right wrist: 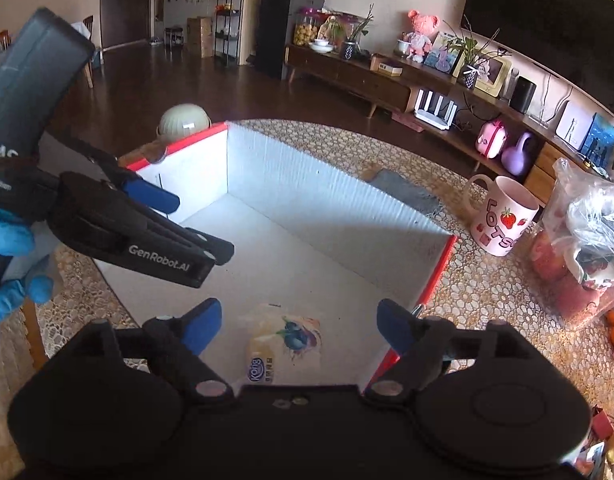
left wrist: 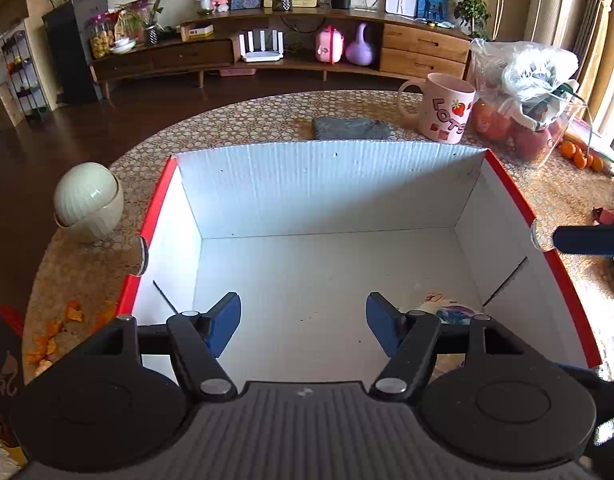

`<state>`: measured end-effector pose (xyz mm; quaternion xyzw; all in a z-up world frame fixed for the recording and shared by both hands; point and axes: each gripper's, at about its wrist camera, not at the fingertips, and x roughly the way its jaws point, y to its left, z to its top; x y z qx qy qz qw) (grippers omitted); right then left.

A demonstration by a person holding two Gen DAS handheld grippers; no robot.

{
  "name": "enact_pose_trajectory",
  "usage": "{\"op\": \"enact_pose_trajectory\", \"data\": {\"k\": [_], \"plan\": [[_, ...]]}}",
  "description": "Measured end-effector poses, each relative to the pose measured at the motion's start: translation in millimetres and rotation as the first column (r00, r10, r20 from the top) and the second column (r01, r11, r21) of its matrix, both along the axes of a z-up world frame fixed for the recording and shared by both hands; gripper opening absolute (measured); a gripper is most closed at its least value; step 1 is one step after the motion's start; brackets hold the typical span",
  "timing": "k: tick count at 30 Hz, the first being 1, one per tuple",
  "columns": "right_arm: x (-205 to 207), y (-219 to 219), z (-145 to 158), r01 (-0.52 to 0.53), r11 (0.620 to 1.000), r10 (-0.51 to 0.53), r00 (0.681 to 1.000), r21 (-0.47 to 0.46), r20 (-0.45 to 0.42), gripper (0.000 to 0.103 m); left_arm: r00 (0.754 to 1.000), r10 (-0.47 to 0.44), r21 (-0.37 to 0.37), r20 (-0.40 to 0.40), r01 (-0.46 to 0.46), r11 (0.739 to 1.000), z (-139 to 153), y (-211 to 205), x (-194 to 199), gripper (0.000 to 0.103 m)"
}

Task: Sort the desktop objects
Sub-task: 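Carry the bagged cake with the right tool into the red shoebox and open, then move both tools back toward the snack pile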

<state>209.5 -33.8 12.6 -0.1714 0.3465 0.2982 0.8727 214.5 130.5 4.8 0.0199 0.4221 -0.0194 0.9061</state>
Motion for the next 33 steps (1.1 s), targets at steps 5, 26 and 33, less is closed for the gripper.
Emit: {"op": "enact_pose_trajectory", "data": {"k": [5, 26, 33], "plan": [[-8.9, -15.6, 12.2, 0.001, 0.998, -0.002, 1.0, 0.063, 0.009, 0.097, 1.0, -0.029, 0.026, 0.01, 0.029, 0.999, 3.1, -8.9, -8.9, 0.069], [-69.1, -109.1, 47.5, 0.08, 0.98, -0.092, 0.994, 0.18, 0.06, 0.102, 0.99, -0.087, -0.037, 0.114, 0.092, 0.995, 40.4, -50.8, -53.8, 0.089], [-85.3, -154.5, 39.1, 0.162, 0.966, -0.175, 0.983, 0.203, 0.048, 0.102, 0.98, -0.142, -0.06, 0.143, 0.151, 0.987, 48.1, -81.7, -76.5, 0.102]]}}
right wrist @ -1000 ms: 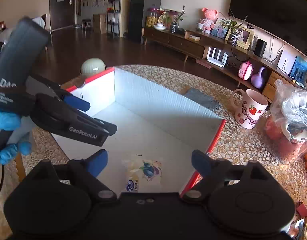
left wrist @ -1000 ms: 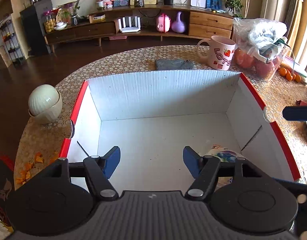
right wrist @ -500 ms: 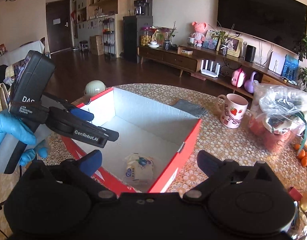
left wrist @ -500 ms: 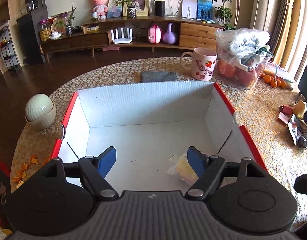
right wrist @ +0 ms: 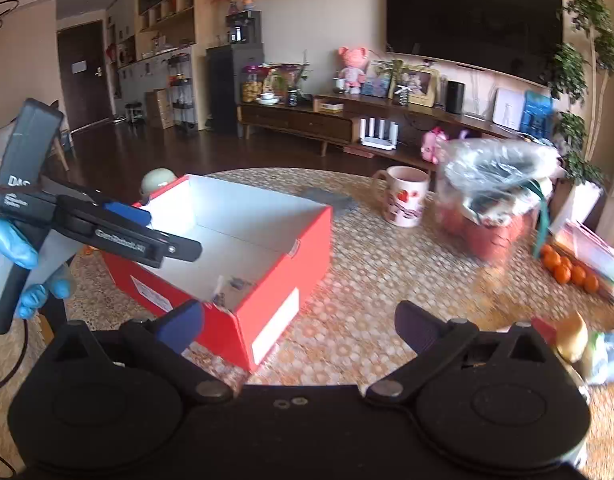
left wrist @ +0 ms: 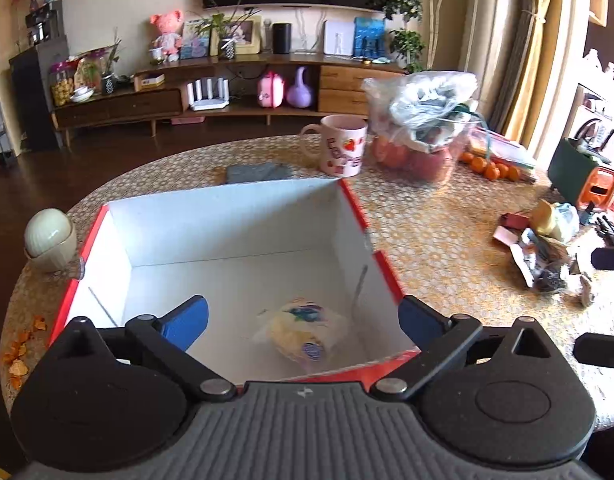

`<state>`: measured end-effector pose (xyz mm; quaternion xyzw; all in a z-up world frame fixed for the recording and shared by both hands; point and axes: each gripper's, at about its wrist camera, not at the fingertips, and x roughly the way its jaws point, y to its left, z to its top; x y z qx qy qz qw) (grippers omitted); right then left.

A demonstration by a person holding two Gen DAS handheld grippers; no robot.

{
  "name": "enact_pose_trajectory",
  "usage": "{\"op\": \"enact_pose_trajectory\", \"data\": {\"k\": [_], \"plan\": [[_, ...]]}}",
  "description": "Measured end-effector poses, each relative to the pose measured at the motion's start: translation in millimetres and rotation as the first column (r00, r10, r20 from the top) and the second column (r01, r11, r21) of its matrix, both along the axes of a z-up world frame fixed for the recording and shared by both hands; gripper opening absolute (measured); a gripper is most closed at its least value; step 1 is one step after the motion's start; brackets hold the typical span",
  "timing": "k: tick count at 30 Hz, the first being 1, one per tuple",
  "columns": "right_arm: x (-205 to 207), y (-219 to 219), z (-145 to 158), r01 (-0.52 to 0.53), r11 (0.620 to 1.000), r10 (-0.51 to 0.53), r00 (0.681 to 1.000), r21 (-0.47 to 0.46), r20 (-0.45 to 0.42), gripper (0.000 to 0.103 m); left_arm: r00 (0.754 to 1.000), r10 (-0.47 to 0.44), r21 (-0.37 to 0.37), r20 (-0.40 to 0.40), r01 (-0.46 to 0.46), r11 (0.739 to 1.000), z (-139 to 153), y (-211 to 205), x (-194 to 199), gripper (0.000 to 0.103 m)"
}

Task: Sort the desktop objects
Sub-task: 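Move both tools back toward the snack pile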

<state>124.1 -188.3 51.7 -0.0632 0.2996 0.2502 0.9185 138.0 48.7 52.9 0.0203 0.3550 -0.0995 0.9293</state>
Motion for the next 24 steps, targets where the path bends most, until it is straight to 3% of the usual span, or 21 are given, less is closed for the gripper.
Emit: {"op": "enact_pose_trajectory", "data": {"k": [12, 24], "plan": [[-28.5, -92.4, -41.6, 0.212, 0.977, -0.212, 0.974, -0.003, -0.074, 0.102, 0.988, -0.156, -0.062, -0.002, 0.155, 0.986, -4.4, -85.4, -24.0, 0.102], [-35.7, -155.3, -58.7, 0.31, 0.949, -0.313, 0.947, -0.051, -0.076, 0.102, 0.956, -0.291, -0.084, -0.041, 0.287, 0.954, -29.9, -176.8, -17.1, 0.102]]}}
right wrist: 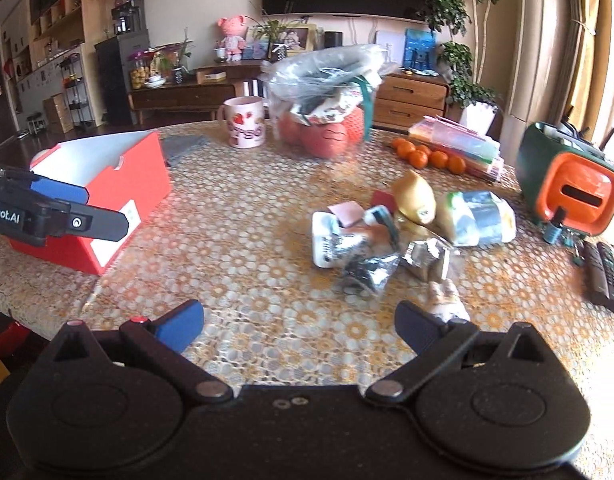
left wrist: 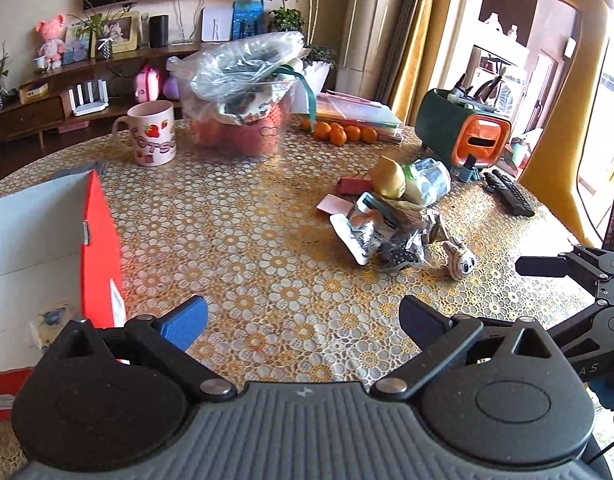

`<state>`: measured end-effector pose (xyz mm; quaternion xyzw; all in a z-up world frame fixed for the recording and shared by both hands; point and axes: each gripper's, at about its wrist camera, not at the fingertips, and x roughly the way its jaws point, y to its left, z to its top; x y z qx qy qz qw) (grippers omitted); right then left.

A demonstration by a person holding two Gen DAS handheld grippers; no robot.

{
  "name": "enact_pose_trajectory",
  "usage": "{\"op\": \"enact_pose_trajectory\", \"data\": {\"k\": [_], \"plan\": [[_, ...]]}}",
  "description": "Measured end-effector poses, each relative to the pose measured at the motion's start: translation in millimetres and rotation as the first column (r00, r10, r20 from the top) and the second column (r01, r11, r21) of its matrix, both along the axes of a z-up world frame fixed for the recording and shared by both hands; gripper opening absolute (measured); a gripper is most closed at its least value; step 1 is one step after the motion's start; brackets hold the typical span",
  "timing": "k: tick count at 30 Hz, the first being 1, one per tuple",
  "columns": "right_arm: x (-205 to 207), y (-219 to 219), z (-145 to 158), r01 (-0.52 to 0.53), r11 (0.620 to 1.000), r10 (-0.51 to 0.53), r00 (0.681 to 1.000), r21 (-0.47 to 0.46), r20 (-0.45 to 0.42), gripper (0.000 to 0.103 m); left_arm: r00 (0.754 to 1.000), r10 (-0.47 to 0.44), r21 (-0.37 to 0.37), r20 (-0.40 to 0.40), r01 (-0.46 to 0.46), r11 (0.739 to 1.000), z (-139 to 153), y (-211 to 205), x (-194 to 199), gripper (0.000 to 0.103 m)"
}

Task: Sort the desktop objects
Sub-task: 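Move both tools back toward the snack pile, then grasp the black bagged item with the left tool while the right tool grasps the white plush bunny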

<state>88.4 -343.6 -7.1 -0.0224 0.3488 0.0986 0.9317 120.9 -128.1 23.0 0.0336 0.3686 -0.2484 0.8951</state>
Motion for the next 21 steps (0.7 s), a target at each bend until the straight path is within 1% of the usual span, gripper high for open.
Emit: {"op": "enact_pose_trajectory", "data": {"k": [7, 11, 21], "plan": [[8.5, -31.2, -13.9, 0.056, 0.998, -0.056, 0.998, -0.012, -0.027, 0.102, 0.999, -0.045, 0.002, -0.02, 0.045, 0.999, -11.4, -51.3, 13.0, 0.102], [14.5, -47.5, -20.4, 0.078, 0.997, -0.078, 0.996, -0.014, -0.035, 0.102, 0.997, -0.07, 0.019, -0.022, 0.071, 0.997, -20.1, -79.2, 20.8, 0.102], [32.8, -82.7, -37.1, 0.136, 0.99, -0.138, 0.989, -0.033, -0.061, 0.1, 0.995, -0.092, 0.038, -0.04, 0.094, 0.995, -39.0, -127.3, 38.4, 0.102]]}}
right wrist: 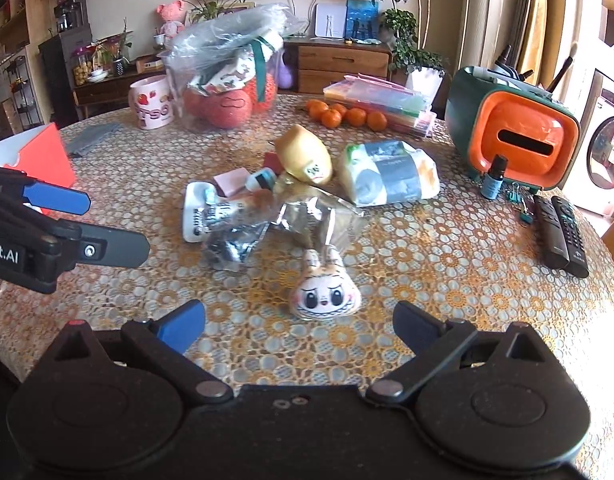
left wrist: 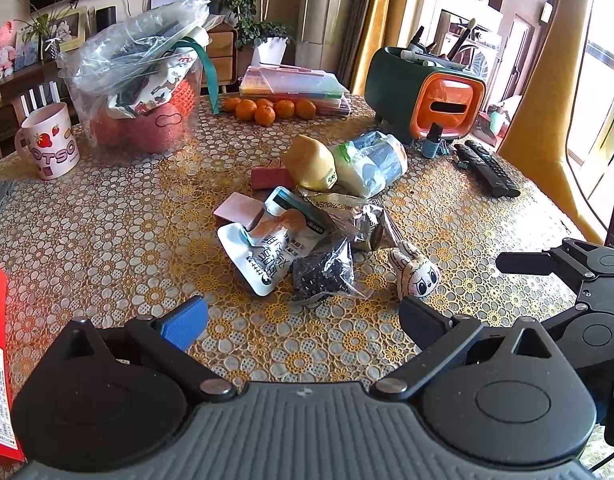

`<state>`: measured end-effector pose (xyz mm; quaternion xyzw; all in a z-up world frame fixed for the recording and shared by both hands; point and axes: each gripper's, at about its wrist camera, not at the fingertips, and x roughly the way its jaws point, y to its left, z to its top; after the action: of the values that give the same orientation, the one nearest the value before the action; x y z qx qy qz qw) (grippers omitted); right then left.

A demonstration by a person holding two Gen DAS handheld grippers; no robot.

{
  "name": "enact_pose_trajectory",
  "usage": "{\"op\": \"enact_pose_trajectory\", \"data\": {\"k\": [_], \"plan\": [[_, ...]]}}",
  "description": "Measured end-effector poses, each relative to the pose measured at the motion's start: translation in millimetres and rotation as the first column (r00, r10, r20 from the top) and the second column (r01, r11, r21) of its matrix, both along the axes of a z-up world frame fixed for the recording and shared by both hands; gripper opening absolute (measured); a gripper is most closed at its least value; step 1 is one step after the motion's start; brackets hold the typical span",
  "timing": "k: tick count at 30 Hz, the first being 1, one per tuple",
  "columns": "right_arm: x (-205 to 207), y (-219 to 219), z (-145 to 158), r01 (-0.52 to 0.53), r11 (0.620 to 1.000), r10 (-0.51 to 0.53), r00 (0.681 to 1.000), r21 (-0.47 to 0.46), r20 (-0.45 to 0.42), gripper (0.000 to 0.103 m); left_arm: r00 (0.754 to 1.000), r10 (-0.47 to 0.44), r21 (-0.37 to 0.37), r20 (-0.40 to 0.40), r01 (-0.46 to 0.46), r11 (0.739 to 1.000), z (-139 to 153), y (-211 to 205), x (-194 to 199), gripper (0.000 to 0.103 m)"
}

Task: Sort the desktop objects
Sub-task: 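Grasp the black bagged item with the left tool while the right tool grasps the white plush bunny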

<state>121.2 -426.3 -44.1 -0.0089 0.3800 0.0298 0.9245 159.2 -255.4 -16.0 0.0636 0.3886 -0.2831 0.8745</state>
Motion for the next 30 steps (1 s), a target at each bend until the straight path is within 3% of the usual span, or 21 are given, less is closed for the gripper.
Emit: {"op": "enact_pose_trajectory", "data": {"k": [11, 22, 30], "plan": [[22.7, -21.2, -18.5, 0.03, 0.999, -0.031, 0.999, -0.009, -0.02, 0.098, 1.0, -0.005, 0.006, -0.019, 0.005, 1.0, -17.0, -30.4, 20.0, 0.102], [39.1, -24.9, -33.9, 0.027, 1.0, -0.028, 0.999, -0.007, -0.042, 0.087, 0.998, 0.012, 0.026, -0.062, -0.01, 1.0, -39.1, -48.7, 43.4, 0.101], [47.2, -18.3, -37.2, 0.008, 1.0, -0.008, 0.999, -0.003, -0.044, 0.083, 0.997, 0.019, 0.045, -0.076, -0.015, 0.999, -48.5, -51.7, 48.6, 0.078]]}}
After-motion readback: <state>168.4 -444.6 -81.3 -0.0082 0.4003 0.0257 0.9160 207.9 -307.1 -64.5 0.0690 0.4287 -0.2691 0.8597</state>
